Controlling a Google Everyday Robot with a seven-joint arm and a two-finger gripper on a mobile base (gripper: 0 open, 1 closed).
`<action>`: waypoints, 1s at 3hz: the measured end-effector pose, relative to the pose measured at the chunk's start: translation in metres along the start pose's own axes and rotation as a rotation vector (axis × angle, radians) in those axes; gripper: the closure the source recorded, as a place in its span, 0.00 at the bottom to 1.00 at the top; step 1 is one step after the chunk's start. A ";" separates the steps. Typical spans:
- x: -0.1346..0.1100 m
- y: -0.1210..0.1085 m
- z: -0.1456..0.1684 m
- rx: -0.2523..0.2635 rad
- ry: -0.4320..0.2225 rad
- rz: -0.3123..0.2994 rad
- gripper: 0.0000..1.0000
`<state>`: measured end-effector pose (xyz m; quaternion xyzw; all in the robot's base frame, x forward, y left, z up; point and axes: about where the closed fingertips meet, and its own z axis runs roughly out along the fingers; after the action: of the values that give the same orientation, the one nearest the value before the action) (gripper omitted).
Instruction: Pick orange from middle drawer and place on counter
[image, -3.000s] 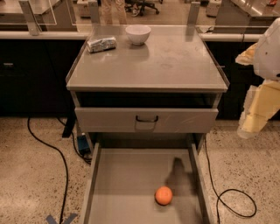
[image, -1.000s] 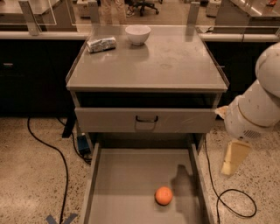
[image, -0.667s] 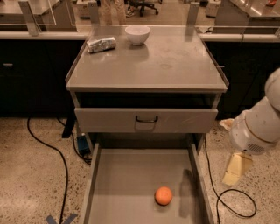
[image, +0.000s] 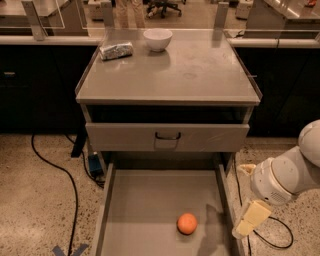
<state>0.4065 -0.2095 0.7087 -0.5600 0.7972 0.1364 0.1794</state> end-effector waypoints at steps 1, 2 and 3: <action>0.000 0.000 0.001 0.001 0.002 -0.006 0.00; -0.001 -0.004 0.019 -0.003 0.033 -0.049 0.00; -0.004 -0.003 0.048 -0.030 0.063 -0.135 0.00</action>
Offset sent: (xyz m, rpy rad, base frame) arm 0.0161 0.0136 -0.0393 -0.0792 -0.0124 0.0947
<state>0.4172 -0.1870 0.6671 -0.6192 0.7607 0.1182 0.1547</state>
